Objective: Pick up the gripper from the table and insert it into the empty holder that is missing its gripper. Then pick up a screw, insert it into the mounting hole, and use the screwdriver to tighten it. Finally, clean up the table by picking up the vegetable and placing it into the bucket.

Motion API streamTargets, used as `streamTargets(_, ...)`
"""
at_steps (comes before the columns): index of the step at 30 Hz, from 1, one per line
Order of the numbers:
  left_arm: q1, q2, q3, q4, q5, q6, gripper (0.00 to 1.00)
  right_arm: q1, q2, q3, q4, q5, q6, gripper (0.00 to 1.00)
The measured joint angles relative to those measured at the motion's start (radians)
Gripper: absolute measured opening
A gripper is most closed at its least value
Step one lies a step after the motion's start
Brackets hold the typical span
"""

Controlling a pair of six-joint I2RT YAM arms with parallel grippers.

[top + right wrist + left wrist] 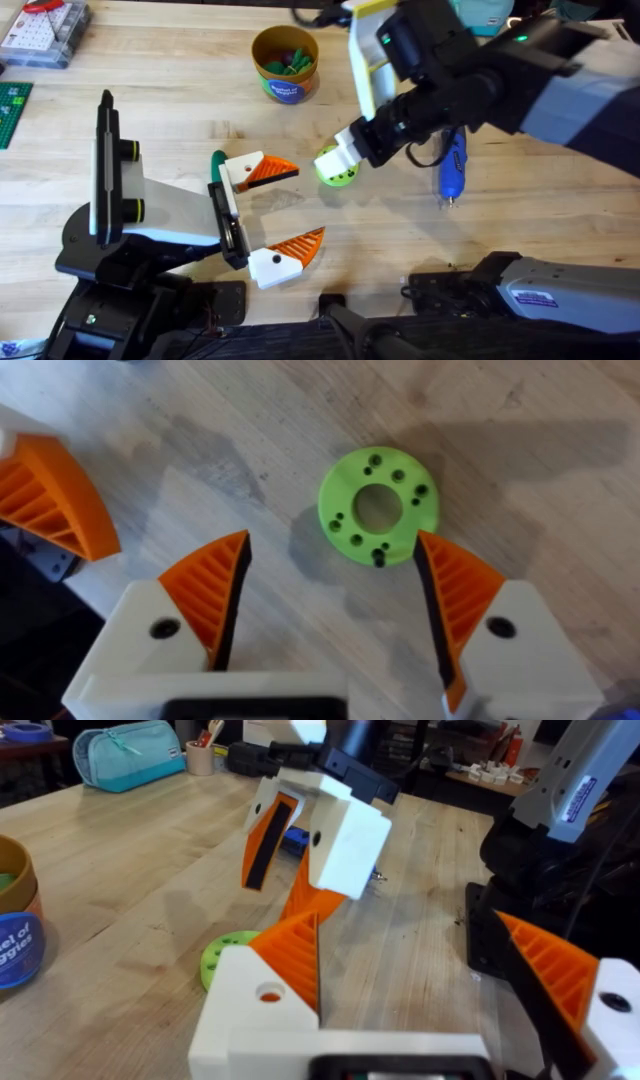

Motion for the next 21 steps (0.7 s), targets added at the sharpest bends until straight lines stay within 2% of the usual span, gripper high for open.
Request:
streamTargets(8,0.000,0.003,0.001,0.004,-0.001,-0.001,0.988,0.011,0.010,-0.002,-0.048,0.005,0.008,0.942)
streamTargets(14,0.000,0.003,0.001,0.004,-0.002,-0.001,0.988,-0.018,-0.047,-0.003,-0.081,0.053,0.013,0.942)
streamTargets(18,0.000,0.003,0.001,0.004,-0.002,-0.001,0.988,0.023,-0.063,-0.022,-0.048,0.129,0.013,0.942)
streamTargets(21,0.000,0.003,0.001,0.005,-0.004,-0.001,0.988,0.086,-0.027,-0.040,-0.031,0.178,0.004,0.942)
